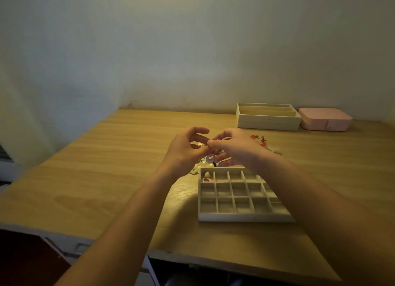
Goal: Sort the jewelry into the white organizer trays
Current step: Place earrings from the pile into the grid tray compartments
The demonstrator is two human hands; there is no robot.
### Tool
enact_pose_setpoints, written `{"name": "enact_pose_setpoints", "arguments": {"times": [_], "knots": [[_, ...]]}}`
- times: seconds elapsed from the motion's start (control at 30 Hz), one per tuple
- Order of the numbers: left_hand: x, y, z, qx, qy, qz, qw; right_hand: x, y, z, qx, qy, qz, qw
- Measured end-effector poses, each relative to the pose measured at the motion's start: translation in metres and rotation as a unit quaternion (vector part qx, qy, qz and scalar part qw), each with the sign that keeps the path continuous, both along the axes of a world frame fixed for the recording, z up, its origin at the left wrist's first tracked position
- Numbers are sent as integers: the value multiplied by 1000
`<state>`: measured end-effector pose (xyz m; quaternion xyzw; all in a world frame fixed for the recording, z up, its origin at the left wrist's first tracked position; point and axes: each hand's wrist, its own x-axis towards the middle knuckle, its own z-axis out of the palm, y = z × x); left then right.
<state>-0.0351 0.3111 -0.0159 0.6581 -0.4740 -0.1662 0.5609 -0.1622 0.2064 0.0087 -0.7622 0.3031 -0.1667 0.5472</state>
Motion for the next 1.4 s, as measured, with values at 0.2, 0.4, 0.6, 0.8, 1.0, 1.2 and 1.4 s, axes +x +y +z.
{"name": "enact_pose_setpoints", "arguments": {"times": [0.2, 0.4, 0.6, 0.8, 1.0, 1.2, 1.4], "knots": [[-1, 3, -7, 8, -11, 9, 1000, 0, -1, -2, 92, -3, 6, 996], [2, 6, -12, 0, 24, 13, 1000, -3, -3, -4, 170, -5, 58, 984], [-2, 8, -21, 16, 142, -3, 990, 0, -4, -10, 170, -57, 33, 983], [1, 10, -28, 37, 181, -32, 982, -1, -5, -14, 164, -61, 15, 985], [8, 12, -30, 88, 91, -10, 992, -5, -7, -25, 54, 19, -6, 998], [12, 9, -35, 143, -11, 19, 989, -9, -8, -30, -95, 75, 9, 993], [5, 5, -33, 241, -166, 48, 955, -5, -6, -39, -156, 101, 32, 982]]}}
